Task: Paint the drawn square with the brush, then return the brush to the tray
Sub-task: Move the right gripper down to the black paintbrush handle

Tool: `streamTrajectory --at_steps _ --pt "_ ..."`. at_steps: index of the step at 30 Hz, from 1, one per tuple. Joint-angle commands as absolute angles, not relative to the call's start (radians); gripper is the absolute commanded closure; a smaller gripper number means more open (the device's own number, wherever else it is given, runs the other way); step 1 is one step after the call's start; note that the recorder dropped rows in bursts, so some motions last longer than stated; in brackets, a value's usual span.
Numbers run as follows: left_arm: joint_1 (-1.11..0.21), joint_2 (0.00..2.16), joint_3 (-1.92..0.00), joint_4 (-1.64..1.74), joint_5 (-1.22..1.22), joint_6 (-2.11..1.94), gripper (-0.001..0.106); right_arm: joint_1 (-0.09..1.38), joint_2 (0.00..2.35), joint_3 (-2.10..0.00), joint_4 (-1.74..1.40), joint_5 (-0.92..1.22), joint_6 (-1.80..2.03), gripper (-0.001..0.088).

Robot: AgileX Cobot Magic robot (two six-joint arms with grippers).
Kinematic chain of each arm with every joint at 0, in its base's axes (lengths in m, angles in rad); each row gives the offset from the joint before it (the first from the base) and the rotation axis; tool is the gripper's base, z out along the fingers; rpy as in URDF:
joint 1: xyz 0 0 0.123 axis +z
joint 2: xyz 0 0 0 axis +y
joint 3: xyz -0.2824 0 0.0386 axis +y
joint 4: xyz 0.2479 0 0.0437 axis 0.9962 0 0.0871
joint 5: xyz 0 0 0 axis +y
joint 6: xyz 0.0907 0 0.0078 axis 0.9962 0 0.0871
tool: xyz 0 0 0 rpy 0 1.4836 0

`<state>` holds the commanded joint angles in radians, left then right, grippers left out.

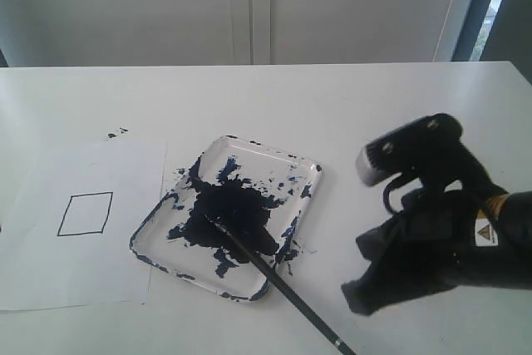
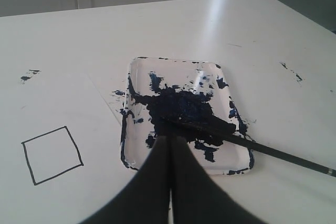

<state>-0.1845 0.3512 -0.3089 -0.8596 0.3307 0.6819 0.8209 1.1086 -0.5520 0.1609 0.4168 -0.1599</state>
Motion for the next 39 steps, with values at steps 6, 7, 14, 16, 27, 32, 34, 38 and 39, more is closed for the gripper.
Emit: streamTrajectory --at_steps 6,7,14,16,27,32,34,38,39 --pt "-0.184 0.351 -0.309 -0.86 0.33 0.682 0.105 0.889 1.128 -0.456 0.161 0.208 -0.162 0.0868" --pt "-0.184 0.351 -0.309 -0.86 0.33 0.682 0.105 0.899 1.132 -0.438 0.161 0.182 -0.155 0.0868" --pt "-0.184 0.351 -0.309 -0.86 0.333 0.682 0.105 0.966 1.139 -0.377 0.21 0.085 -0.164 0.0868" --pt "-0.184 0.351 -0.309 -0.86 0.333 0.682 0.105 0.985 1.143 -0.359 0.217 0.042 -0.193 0.0867" --pt "-0.184 0.351 -0.309 -0.86 0.333 0.682 0.105 1.019 1.145 -0.264 0.323 -0.055 -0.292 0.0556" --pt "-0.184 0.351 -0.309 -0.86 0.333 0.682 0.105 1.019 1.145 -0.222 0.321 -0.08 -0.292 0.0514" --pt "-0.184 0.351 -0.309 -0.86 0.333 0.682 0.105 1.019 1.152 -0.213 0.321 -0.085 -0.292 0.0516" --pt "-0.184 0.351 -0.309 -0.86 0.333 0.682 0.105 1.037 1.18 -0.206 0.321 -0.098 -0.292 0.0516" --pt "-0.184 0.351 -0.309 -0.86 0.333 0.682 0.105 1.044 1.189 -0.206 0.321 -0.104 -0.292 0.0516"
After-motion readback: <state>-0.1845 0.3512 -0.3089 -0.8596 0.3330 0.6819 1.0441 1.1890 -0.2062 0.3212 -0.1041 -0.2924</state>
